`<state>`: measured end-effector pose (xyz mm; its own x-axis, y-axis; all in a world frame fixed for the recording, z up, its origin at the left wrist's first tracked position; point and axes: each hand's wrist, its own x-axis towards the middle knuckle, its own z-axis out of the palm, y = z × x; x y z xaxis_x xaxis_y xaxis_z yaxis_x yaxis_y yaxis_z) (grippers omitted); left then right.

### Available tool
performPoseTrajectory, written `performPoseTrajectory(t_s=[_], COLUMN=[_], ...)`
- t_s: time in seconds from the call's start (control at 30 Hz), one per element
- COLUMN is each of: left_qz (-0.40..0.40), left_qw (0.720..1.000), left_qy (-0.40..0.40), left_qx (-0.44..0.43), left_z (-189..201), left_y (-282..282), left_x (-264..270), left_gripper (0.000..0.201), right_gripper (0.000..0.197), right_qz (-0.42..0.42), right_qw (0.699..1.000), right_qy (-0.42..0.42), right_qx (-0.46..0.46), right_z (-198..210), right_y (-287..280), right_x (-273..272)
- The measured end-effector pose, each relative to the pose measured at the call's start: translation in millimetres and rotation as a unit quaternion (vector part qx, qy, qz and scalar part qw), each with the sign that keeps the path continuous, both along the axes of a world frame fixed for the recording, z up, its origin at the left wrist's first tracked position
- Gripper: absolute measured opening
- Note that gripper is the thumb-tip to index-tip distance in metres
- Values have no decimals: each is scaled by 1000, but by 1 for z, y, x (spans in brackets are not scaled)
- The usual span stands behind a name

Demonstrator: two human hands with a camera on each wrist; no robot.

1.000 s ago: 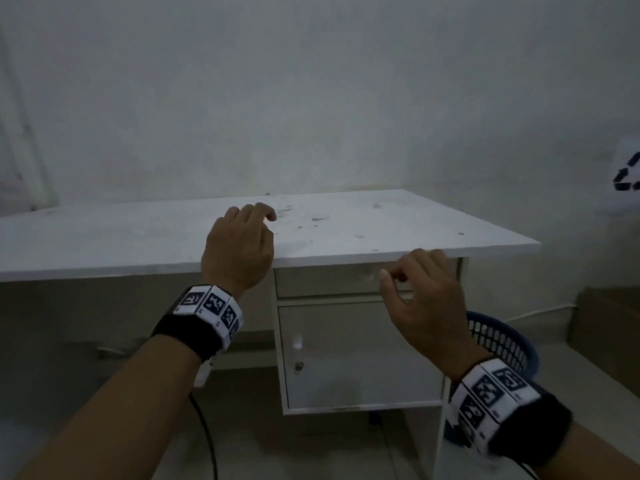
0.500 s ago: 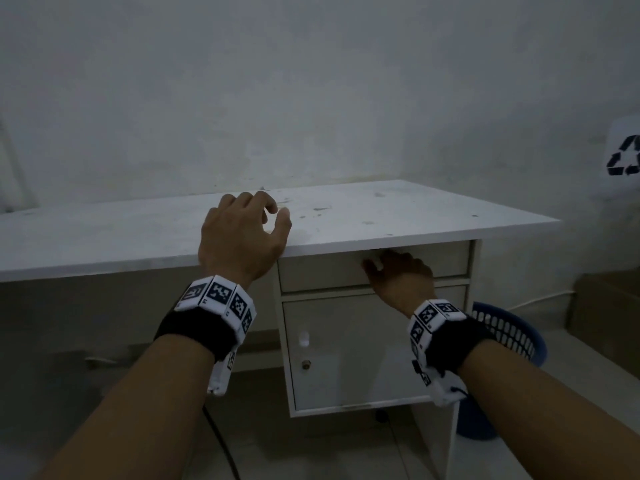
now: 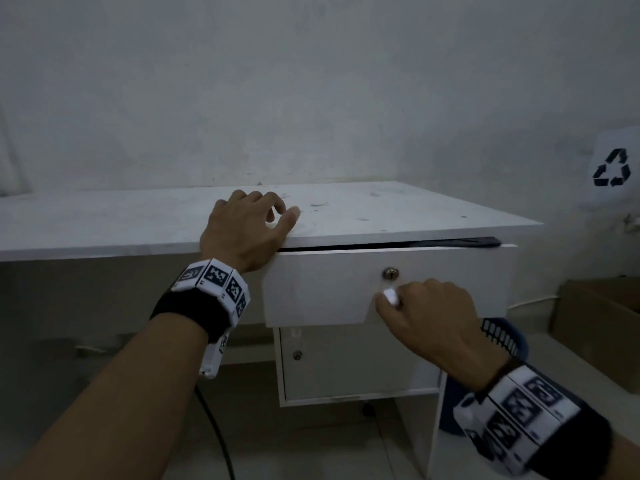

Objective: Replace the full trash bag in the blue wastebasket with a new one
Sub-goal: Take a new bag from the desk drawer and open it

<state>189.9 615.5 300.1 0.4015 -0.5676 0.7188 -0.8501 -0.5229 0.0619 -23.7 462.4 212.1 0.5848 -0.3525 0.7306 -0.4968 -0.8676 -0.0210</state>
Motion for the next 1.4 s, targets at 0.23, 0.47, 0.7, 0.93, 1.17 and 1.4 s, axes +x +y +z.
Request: performPoseTrajectory(t_s=[0.23,0.47,0.7,0.93,1.17,1.4], left_qz=[-47,-34,-31,-27,-31,-48], left_qw=[998,998,998,997,997,996], left_qy=[36,16,24,54,54,57], left_qx=[7,40,51,49,55,47], left_z=[2,-1,-4,-1,-2,-3], left_y=[4,6,13,14,13,17], left_x=[-1,1,1,-2,-2,-8], left_gripper=[67,63,75,79,79,79], right_gripper=[61,28,40,43,57,104], right_qz=[-18,47,10,77,-26,-78], right_qw=[998,988,999,997,986,914], right_qy=[48,-119,-15,24,143,277], right_qx=[26,-91,-48,-19,78,287], right_z=[-15,20,35,40,67,84], right_y=[4,5,5,-6,-6,-19], right_x=[-15,-28,-14,-24,-22,-6])
